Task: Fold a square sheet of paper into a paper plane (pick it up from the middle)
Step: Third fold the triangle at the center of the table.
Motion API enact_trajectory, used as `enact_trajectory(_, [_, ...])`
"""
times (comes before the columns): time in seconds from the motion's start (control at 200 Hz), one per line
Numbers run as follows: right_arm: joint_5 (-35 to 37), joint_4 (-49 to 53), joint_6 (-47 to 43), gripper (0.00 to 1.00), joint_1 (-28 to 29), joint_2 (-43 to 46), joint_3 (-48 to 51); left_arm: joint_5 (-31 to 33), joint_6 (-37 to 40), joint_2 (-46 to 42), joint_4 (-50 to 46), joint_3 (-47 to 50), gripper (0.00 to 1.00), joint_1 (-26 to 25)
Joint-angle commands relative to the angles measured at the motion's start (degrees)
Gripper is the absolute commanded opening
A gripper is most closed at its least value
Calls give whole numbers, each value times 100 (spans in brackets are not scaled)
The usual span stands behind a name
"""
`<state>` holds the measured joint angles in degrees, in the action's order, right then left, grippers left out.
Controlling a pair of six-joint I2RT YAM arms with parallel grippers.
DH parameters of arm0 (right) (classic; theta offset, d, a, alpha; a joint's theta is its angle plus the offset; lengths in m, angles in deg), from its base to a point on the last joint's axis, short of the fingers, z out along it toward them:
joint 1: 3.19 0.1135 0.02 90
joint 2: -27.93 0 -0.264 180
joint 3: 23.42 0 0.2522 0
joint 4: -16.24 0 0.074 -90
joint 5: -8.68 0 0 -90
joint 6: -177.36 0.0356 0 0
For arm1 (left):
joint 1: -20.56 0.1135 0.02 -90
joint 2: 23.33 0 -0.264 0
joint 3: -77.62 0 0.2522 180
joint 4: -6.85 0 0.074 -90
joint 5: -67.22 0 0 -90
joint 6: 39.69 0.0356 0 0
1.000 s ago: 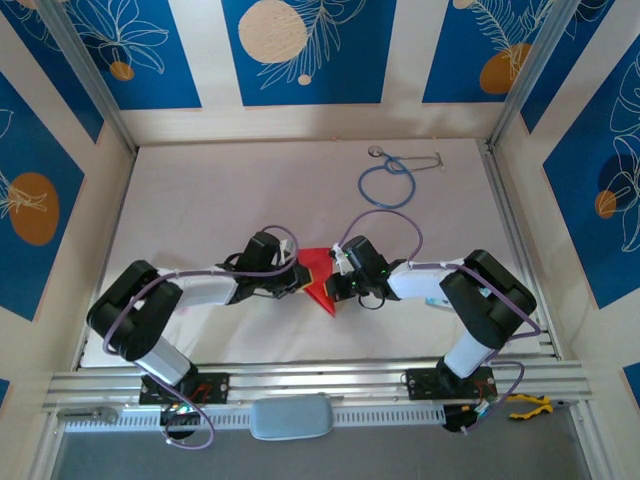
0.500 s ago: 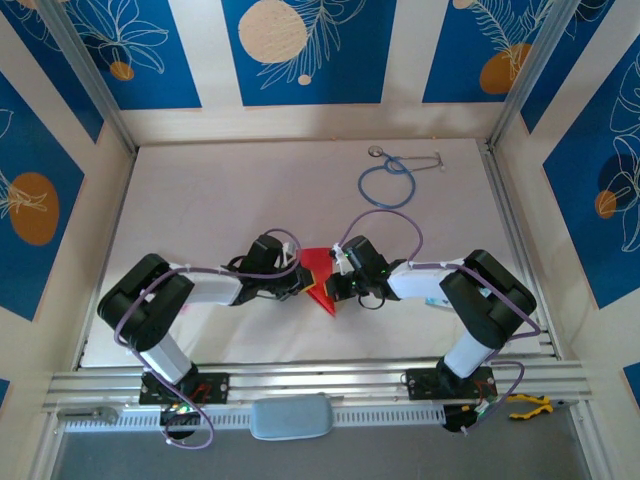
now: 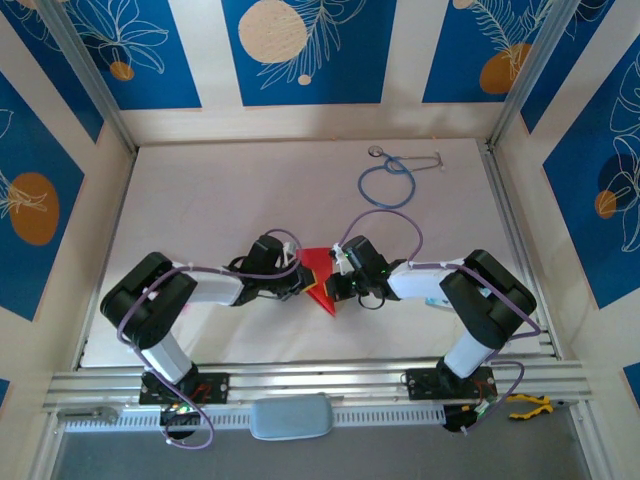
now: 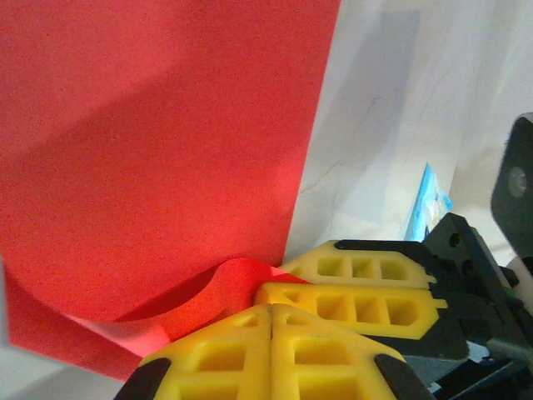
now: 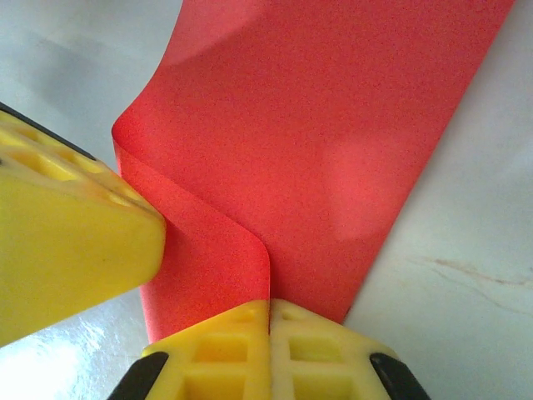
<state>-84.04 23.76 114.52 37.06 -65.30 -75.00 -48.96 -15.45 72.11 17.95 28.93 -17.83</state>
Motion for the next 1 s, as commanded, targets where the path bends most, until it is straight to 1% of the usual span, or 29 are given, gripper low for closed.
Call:
enact_trajectory(0.0, [189,234,35,0,-35,-140,131,-127,-36,69,140,16,0,-54])
enact_trajectory(0.78, [123,294,77,0,-35,-69,51,-6,132,590,-313,57,0,-65])
enact_trajectory(0.93, [181,478,190,13,-43,285,-26,-11,190,633,-385,53,0,-71])
enact_trajectory(0.995, [280,646,241,27,-52,513,-57,3,200,626,-412,48,0,-71])
